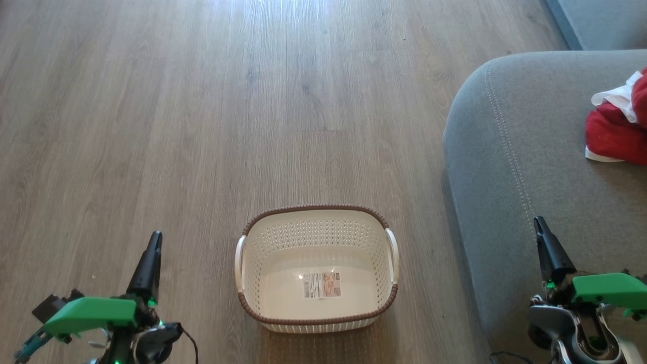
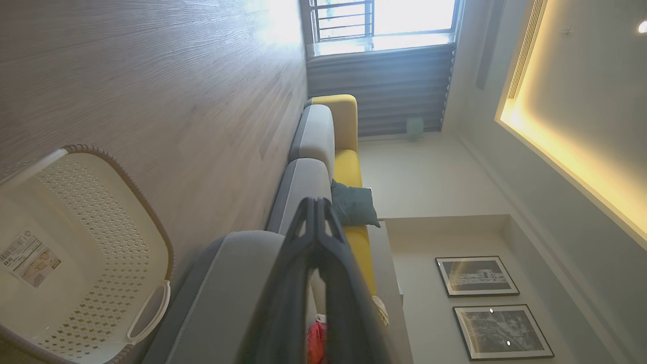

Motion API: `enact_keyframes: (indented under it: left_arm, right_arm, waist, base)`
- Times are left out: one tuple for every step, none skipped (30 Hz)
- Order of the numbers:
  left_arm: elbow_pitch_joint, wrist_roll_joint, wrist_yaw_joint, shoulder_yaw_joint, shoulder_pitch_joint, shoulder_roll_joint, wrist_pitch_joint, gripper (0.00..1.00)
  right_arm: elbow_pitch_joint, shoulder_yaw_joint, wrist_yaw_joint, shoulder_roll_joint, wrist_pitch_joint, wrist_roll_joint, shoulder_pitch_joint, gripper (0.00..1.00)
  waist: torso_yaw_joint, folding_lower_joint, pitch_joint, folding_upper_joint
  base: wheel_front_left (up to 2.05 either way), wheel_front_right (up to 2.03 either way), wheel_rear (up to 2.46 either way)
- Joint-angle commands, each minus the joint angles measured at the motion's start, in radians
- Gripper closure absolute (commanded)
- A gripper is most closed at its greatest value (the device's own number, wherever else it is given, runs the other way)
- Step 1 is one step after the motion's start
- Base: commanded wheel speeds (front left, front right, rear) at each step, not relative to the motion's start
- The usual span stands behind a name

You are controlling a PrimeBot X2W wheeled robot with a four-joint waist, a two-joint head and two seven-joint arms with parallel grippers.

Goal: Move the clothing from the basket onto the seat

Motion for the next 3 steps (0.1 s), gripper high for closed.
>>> enact_keyframes:
  left_arm:
    - [-0.026, -0.027, -0.012, 0.040, -0.058, 0.011, 0.013, 1.00]
    - [-0.026, -0.038, -0.015, 0.043, -0.059, 0.011, 0.016, 1.00]
    - [-0.026, -0.044, -0.016, 0.045, -0.059, 0.011, 0.018, 1.00]
  right_arm:
    - [-0.030, 0.015, 0.000, 0.004, 0.012, 0.025, -0.050, 1.00]
    - [-0.029, 0.013, 0.000, 0.005, 0.015, 0.035, -0.052, 1.00]
    - [-0.029, 0.012, 0.000, 0.006, 0.017, 0.041, -0.052, 1.00]
  waist:
    - [-0.001, 0.0000, 0.000, 0.0000]
    - [-0.002, 0.0000, 0.000, 0.0000]
    - [-0.003, 0.0000, 0.000, 0.0000]
  base:
    - [0.00, 0.00, 0.00]
    - [0.00, 0.00, 0.00]
    - [0.00, 0.00, 0.00]
